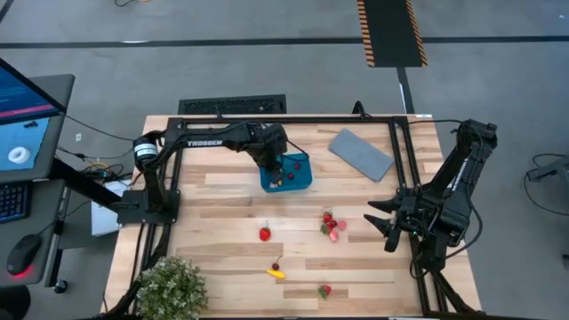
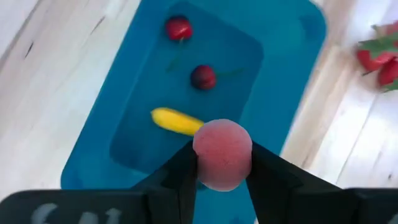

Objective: Pick and placing Produce into tupperware
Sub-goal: Put the peach into the blue bin

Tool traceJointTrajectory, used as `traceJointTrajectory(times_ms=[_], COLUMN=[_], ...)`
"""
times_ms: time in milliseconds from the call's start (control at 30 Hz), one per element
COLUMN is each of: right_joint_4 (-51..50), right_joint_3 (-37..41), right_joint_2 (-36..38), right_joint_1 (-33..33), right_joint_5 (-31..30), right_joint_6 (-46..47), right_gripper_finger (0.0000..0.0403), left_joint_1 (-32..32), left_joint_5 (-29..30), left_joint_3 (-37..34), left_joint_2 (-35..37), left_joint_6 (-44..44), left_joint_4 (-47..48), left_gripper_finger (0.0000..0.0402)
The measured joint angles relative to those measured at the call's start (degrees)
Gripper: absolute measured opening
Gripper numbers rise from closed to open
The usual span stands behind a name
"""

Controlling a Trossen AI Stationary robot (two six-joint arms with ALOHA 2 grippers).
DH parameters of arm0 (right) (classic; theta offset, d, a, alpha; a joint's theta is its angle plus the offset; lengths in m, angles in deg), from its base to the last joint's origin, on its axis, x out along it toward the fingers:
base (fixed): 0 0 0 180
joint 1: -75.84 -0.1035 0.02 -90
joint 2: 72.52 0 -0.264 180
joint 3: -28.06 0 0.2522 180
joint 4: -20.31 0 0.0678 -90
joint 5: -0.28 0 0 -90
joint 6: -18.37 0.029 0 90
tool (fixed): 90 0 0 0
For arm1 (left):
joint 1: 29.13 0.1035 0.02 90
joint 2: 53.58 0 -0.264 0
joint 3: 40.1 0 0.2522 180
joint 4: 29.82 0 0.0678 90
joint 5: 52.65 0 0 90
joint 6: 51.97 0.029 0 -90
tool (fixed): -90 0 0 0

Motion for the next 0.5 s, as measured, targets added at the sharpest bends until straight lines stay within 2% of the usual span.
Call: traceJointTrajectory(times_ms=[200,367,500], right_joint_4=[2.2,3.0,4.0], right_joint_3=[0.0,0.0,0.0], right_joint_2=[0.0,0.0,0.0], right_joint_1=[0.0,0.0,0.0], right_joint_5=[0.0,0.0,0.2], right_joint_6=[-2.6,-3.4,-4.7], right_gripper_finger=[0.0240,0.0240,0.0240], left_joint_1=[0.4,0.1,0.2], left_joint_5=[-2.4,-7.0,-7.9], left_joint_3=[-2.0,-1.6,-1.6], left_joint_2=[-1.7,-4.2,-4.8], left_joint_6=[-0.8,-1.0,-0.8], left_joint_4=[0.0,-2.2,-1.8], left_gripper_finger=[0.0118,0.0171,0.0221])
